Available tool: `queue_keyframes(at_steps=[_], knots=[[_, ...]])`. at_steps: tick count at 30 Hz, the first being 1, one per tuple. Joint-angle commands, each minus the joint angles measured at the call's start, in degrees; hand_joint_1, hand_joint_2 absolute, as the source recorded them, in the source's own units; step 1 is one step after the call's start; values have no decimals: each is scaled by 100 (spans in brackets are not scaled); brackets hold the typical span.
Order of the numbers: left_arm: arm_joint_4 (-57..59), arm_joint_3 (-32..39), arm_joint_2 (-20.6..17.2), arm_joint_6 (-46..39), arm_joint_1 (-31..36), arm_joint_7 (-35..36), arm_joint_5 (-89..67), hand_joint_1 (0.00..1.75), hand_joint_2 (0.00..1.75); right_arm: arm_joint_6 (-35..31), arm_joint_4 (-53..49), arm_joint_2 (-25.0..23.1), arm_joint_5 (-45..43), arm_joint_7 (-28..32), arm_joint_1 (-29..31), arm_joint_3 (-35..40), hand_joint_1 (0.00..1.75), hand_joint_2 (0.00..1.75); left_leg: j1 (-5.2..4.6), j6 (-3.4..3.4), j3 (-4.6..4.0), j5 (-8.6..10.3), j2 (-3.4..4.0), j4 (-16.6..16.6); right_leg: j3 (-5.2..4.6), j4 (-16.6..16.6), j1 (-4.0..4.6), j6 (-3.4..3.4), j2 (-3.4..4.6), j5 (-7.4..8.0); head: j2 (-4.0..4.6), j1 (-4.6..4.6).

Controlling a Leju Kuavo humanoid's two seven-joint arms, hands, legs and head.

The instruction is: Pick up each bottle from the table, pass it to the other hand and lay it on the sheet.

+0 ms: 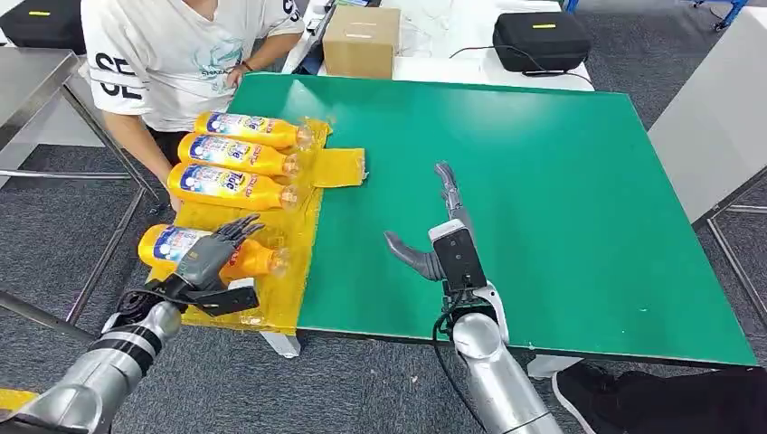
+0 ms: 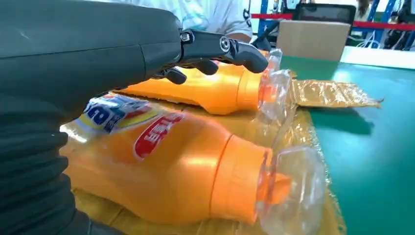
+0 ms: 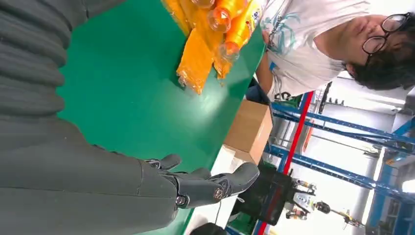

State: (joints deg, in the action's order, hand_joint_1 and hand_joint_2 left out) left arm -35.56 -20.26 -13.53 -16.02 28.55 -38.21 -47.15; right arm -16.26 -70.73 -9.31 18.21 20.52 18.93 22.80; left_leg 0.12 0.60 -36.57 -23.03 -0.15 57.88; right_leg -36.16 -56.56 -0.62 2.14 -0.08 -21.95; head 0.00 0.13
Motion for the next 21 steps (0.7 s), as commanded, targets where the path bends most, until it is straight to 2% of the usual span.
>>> queue_keyframes(at_steps=[1,6,13,15,16,18,21], knots=[[-1338,711,207,1223,-531,-179,1428,0,175,23,318,91,-39,-26,164,-104,0,175,4,-2,27,-13,-2,-2,30,6,4,-4,-3,-12,0,0],[-2112,1260,561,1752,-743,-179,2685,0,175,-8,494,-1,-59,23,224,-11,0,175,2,-1,10,-6,-6,-2,13,4,2,-3,-8,-7,0,0],[-2192,1929,1154,2393,-577,-179,3711,0,175,-86,434,-78,-69,38,187,153,0,175,3,-3,19,-13,-9,1,27,2,4,-6,-9,-13,0,0],[-2117,2048,1321,2600,-507,-179,3867,0,175,-85,424,-111,-87,33,193,212,0,175,1,-1,-3,-2,-8,-2,4,4,2,-2,-8,-3,0,0],[-2081,2112,1437,2810,-461,-88,4071,0,175,-87,431,-139,-92,28,191,240,0,175,4,-3,20,-13,-12,0,29,3,5,-7,-13,-15,0,0],[-2135,2119,1561,2837,-467,-36,4134,0,175,-84,447,-178,-121,14,193,276,0,175,2,-2,7,-7,-10,0,14,3,3,-3,-10,-8,0,-2],[-2132,2108,1860,2820,-463,541,4434,0,175,-205,489,-204,-66,-53,172,397,0,175,0,0,1,-3,-10,-3,8,4,1,-1,-10,-4,0,-2]])
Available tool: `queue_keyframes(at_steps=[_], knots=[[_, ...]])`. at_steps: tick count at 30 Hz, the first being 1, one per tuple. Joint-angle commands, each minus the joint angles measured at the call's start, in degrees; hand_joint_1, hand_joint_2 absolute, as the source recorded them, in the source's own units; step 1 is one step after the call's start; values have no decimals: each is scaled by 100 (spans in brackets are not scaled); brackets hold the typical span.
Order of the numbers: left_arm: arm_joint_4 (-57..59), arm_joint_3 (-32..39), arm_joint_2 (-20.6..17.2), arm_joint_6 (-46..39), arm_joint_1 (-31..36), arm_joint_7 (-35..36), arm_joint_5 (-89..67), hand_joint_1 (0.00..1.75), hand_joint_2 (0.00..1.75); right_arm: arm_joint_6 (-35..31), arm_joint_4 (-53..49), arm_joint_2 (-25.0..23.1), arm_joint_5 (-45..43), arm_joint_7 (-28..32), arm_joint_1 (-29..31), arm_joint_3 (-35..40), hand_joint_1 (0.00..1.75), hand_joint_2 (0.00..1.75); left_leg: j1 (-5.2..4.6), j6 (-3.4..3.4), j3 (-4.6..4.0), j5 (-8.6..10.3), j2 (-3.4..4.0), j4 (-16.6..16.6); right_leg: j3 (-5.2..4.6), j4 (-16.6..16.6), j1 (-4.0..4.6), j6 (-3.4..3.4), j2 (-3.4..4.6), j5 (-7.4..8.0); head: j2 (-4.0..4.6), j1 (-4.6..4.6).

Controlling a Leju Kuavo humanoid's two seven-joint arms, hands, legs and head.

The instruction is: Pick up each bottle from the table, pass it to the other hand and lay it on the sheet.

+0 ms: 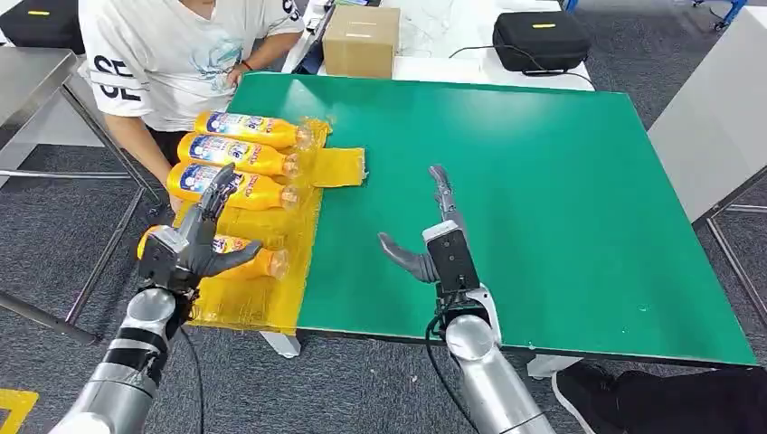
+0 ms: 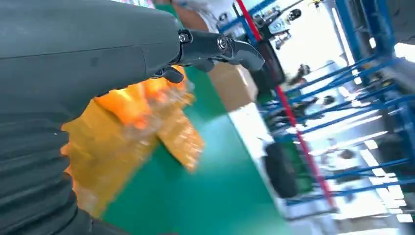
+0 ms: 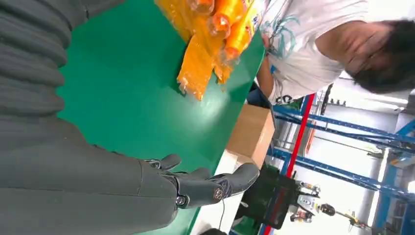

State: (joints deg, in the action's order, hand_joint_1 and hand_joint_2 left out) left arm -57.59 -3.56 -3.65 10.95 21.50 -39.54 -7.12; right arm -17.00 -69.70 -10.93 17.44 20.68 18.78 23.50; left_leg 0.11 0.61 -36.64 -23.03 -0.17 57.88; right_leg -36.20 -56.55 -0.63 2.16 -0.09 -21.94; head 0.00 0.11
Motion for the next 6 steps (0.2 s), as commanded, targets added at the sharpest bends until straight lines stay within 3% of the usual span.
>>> queue_keyframes(at_steps=[1,6], knots=[[147,344,969,-7,278,955,473,0,175,-254,418,-74,74,-114,172,357,0,175,5,-2,24,-12,-14,1,31,3,5,-5,-15,-16,0,2],[189,-342,1432,-1099,206,1173,139,0,175,-502,680,-255,94,-142,175,448,0,175,-1,0,13,-4,-20,-3,20,4,-1,-3,-20,-10,0,0]])
